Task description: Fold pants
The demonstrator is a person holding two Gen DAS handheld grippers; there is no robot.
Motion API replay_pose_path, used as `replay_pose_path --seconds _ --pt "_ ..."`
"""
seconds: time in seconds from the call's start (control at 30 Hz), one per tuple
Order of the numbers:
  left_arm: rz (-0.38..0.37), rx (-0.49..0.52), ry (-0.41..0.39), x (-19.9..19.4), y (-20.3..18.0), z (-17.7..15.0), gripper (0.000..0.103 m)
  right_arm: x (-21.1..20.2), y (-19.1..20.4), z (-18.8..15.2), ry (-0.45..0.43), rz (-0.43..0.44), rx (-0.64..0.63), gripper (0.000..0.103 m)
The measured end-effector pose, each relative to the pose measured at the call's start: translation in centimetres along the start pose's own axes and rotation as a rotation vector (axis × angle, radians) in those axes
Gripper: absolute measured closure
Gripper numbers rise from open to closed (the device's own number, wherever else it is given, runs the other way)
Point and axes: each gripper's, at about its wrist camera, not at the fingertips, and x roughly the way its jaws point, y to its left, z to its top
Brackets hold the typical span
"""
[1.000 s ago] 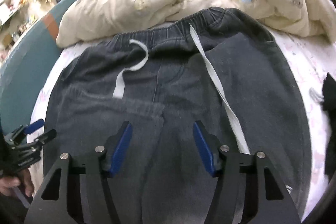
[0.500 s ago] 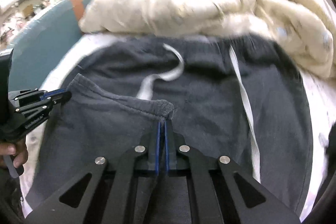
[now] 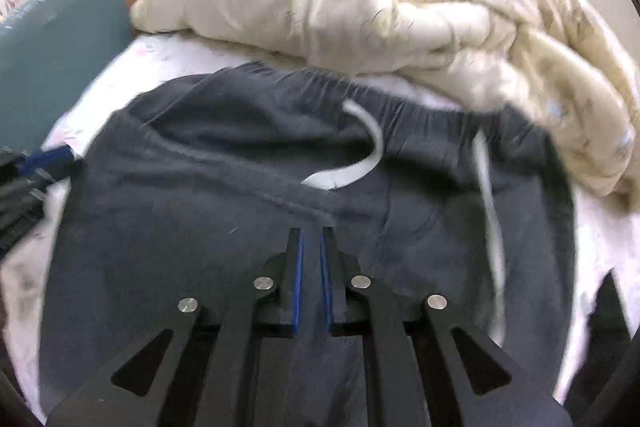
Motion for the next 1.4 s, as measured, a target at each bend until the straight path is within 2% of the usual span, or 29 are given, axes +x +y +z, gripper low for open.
replay_pose_path --seconds 0.03,0.07,0.1,0.13,0.23,0.3,0.37,0.43,0.5,0.6,0.67,0.7,0.77,0.83,0.87,0.9,1.0,1.03,1.1,1.2,1.27,1.33,1.37,1.4 --pt "-0.025 -0.015 -0.021 -0.8 0.2 -0.9 0.057 -0.7 -0.4 -1.0 -0.003 0.041 0.021 0.086" --pt "-0.047 -0.019 -0.025 -1.7 0.4 -1.9 0.054 -1.3 -0.8 -2.0 0.001 0.081 0.044 0.076" --pt "-0.092 -0.020 -0.022 -3.0 1.0 -3.3 0.051 -1.8 -1.2 -3.0 0.001 0.120 0.062 0.060" --pt "-0.120 -0.028 -0.022 -3.7 1.4 -4.2 0.047 -2.4 -1.7 -4.2 0.007 0.152 0.083 0.053" --pt "-0.187 -0.057 0.010 -6.7 3.1 -8.2 0.047 -4.9 -2.6 -8.6 0.026 0.268 0.149 0.051" --pt "-0.198 -0.079 0.020 -8.7 4.3 -11.4 0.047 -6.9 -3.0 -11.7 0.016 0.333 0.194 0.051" --pt "-0.179 -0.125 0.077 -9.8 5.4 -15.0 0.047 -9.1 -3.4 -15.2 0.003 0.400 0.256 0.051" --pt "-0.191 -0.187 0.143 -9.9 5.9 -17.9 0.047 -10.4 -3.3 -17.9 0.013 0.430 0.304 0.051" --pt "-0.244 -0.245 0.182 -9.9 5.8 -20.6 0.047 -11.1 -3.2 -21.4 0.044 0.448 0.347 0.051" --pt "-0.256 -0.235 0.197 -10.1 4.4 -23.8 0.048 -11.4 -2.7 -25.0 0.068 0.449 0.383 0.051" --pt "-0.270 -0.193 0.179 -10.3 3.2 -24.8 0.048 -11.1 -2.8 -27.0 0.088 0.472 0.442 0.052" --pt "-0.265 -0.157 0.157 -10.3 2.7 -25.1 0.050 -11.0 -2.8 -27.6 0.096 0.482 0.465 0.055" --pt "-0.258 -0.117 0.130 -9.9 2.1 -25.5 0.062 -10.4 -2.3 -28.6 0.119 0.479 0.492 0.060" --pt "-0.302 -0.120 0.174 -8.8 2.1 -25.6 0.087 -9.8 -1.6 -28.9 0.133 0.475 0.497 0.076" --pt "-0.312 -0.117 0.169 -9.0 2.2 -25.5 0.094 -9.5 -1.4 -29.0 0.145 0.471 0.492 0.092" --pt "-0.312 -0.101 0.158 -9.4 2.3 -25.1 0.099 -9.5 -1.0 -29.0 0.147 0.453 0.482 0.101" --pt "-0.381 -0.118 0.122 -11.0 3.5 -24.7 0.099 -11.7 -0.9 -28.9 0.068 0.439 0.440 0.102" --pt "-0.382 -0.110 0.124 -11.2 3.7 -24.7 0.099 -12.3 -1.1 -28.9 0.055 0.447 0.442 0.102" --pt "-0.372 -0.108 0.154 -10.7 3.7 -25.1 0.099 -12.0 -0.8 -29.4 0.077 0.424 0.440 0.102" --pt "-0.299 -0.092 0.206 -9.2 3.3 -25.8 0.099 -9.9 0.5 -30.0 0.149 0.360 0.412 0.102" --pt "-0.238 -0.108 0.232 -8.8 3.5 -26.1 0.094 -9.2 0.8 -30.1 0.170 0.312 0.403 0.100" --pt "-0.187 -0.098 0.242 -9.2 3.4 -26.0 0.084 -9.2 0.6 -30.2 0.183 0.292 0.418 0.095" --pt "-0.155 -0.087 0.241 -9.7 3.3 -25.9 0.080 -9.6 0.6 -30.1 0.182 0.272 0.411 0.090" --pt "-0.130 -0.084 0.218 -10.5 3.2 -25.8 0.079 -10.2 0.7 -29.9 0.176 0.252 0.396 0.090"
